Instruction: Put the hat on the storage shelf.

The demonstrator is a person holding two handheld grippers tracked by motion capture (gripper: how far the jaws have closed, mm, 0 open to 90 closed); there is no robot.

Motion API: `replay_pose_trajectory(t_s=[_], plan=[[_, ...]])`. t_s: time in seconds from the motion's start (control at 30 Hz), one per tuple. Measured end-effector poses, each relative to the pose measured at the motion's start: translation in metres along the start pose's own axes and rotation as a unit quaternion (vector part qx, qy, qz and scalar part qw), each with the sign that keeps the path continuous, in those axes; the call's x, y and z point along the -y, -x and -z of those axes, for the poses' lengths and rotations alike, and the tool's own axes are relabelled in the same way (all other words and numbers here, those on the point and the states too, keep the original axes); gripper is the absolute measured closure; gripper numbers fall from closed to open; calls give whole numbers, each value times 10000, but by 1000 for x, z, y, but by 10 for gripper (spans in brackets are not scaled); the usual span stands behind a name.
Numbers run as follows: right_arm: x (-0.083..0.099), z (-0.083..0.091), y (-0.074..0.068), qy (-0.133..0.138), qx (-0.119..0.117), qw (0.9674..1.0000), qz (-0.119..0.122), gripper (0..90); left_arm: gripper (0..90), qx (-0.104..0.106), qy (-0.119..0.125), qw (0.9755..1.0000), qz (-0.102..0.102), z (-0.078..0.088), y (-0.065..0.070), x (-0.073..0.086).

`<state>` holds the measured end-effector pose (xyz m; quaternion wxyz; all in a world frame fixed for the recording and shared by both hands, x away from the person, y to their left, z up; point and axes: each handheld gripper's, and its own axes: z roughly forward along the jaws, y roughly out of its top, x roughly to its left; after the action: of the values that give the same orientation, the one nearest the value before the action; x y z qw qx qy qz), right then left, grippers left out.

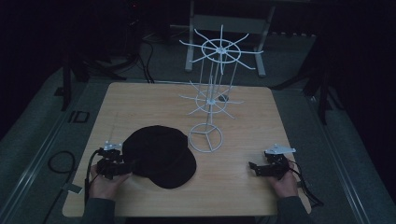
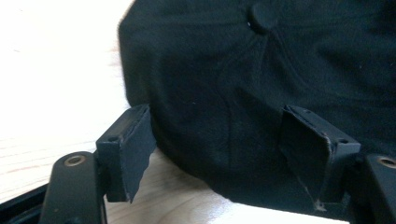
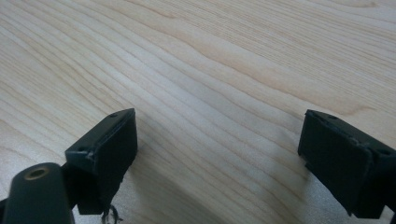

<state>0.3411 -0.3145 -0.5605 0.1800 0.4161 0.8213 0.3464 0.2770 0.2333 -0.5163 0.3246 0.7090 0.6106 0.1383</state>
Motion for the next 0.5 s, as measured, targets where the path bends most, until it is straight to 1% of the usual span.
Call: replay_pose_trajectory(t_s=[0.13, 0.23, 0.27, 0.37, 0.4, 0.5], plan=[[0, 0, 0, 0, 0, 10000, 0, 117, 225, -52, -79, 9999, 54, -5, 5, 1], [0, 0, 0, 1, 0, 10000, -2, 117, 209, -83, -86, 9999, 86, -5, 7, 1], [0, 0, 0, -1, 0, 10000, -4, 117, 198, -90, -94, 9998, 157, -4, 7, 2], [0, 0, 0, 0, 1, 10000, -1, 117, 185, -109, -110, 9997, 186, -3, 7, 3], [0, 0, 0, 0, 0, 10000, 0, 117, 180, -91, -102, 9996, 237, -1, 9, 5], [0, 0, 0, -2, 1, 10000, -4, 117, 170, -107, -101, 9996, 249, 0, 11, 7]])
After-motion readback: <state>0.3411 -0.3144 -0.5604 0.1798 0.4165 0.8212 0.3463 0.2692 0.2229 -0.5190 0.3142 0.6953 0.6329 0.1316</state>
